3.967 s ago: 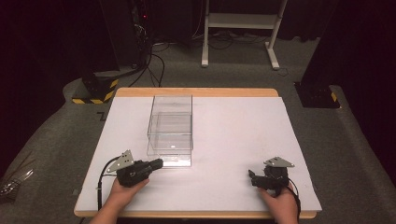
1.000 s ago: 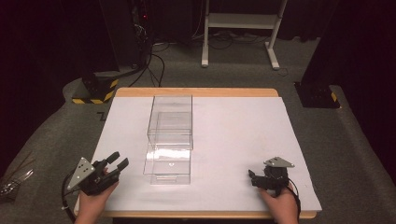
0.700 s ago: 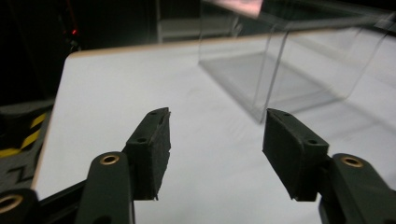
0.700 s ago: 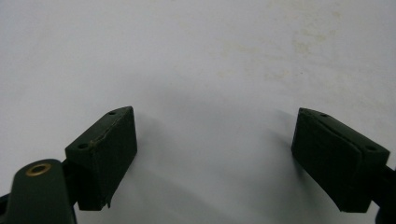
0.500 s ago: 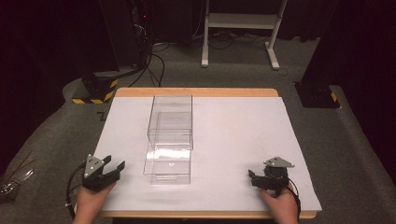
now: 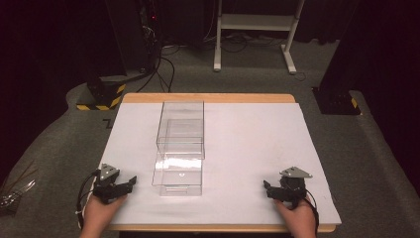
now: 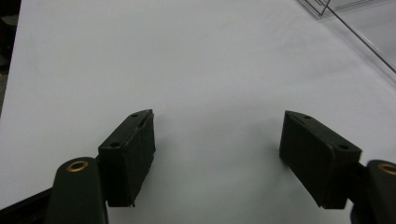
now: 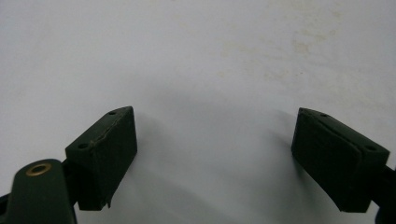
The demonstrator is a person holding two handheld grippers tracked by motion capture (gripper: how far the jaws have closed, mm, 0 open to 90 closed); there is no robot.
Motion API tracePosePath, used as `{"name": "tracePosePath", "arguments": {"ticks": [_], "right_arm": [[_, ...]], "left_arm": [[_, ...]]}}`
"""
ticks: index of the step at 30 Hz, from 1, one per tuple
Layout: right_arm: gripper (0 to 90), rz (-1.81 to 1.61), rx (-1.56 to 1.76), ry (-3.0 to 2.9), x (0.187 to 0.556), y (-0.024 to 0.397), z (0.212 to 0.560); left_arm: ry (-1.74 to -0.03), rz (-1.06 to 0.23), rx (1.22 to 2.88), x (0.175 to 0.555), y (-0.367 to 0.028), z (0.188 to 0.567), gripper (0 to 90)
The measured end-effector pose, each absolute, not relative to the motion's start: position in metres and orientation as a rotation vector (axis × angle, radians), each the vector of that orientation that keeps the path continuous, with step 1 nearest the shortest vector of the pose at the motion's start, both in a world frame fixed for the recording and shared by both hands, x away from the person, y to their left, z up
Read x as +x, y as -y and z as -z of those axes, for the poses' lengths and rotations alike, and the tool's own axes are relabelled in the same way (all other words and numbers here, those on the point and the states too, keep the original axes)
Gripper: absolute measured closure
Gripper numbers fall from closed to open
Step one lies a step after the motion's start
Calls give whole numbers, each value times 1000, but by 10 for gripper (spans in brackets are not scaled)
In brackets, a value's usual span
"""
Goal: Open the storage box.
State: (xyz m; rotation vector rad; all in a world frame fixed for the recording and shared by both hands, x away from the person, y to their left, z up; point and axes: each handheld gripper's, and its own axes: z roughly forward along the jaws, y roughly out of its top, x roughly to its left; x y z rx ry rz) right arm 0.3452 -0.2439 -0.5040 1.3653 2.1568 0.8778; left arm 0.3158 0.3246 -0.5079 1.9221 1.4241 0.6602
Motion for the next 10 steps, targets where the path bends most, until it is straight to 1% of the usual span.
{"name": "tracePosePath", "arguments": {"ticks": [10], "right_arm": [[143,-878,1366,-2157,345,244,504]], "left_arm": [[-1421,-661,1925,316,-325,508,266]]}}
